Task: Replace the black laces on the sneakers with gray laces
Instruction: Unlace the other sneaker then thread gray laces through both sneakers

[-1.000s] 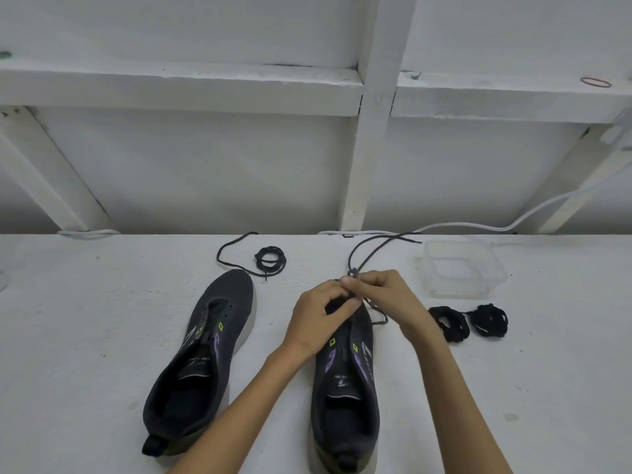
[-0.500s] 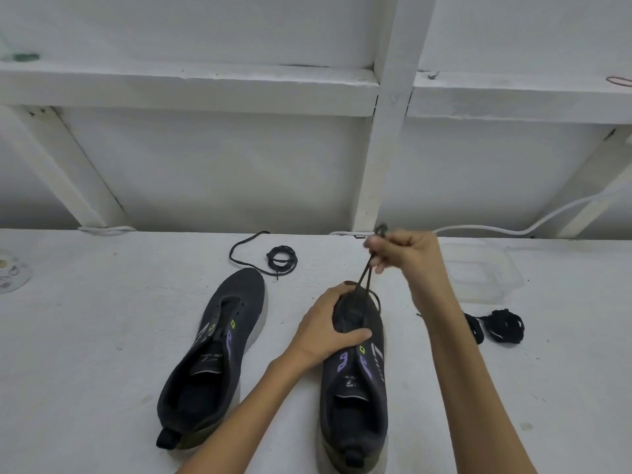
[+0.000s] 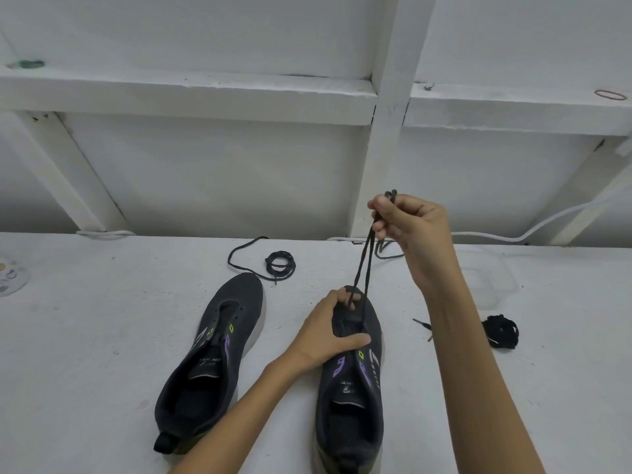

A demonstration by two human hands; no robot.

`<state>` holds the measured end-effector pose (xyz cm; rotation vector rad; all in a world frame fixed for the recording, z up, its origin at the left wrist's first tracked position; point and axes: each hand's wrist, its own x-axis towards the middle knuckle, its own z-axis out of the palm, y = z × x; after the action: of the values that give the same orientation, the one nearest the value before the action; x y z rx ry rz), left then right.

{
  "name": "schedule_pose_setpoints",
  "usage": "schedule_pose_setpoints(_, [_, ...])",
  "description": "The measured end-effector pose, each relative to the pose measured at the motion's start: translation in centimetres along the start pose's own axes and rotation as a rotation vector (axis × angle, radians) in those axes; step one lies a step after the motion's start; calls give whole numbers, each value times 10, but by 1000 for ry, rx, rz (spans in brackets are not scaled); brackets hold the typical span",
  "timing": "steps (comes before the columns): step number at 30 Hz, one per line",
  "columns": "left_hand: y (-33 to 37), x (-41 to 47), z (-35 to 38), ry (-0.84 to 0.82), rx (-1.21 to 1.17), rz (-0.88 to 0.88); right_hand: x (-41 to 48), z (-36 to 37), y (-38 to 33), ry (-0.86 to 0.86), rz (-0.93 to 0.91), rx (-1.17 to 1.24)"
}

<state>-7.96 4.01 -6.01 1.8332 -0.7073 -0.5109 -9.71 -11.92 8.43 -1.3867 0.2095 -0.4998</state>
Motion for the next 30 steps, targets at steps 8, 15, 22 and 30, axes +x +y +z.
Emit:
schedule_pose_setpoints(8, [67,-5,-13,68,-242,175,-12,-13,0,-9,70,-93])
schedule_pose_setpoints(15, [68,-22,-54,356,-319,190,-51,-40,8,98,223,78])
schedule_pose_setpoints(22, [43,-71,-102,646,-35,4,-119,-76,49,260,356,-235])
schedule_pose_setpoints(30, [31,-64,-124,558,668,-202,-129,-104,66,7,690,-1238])
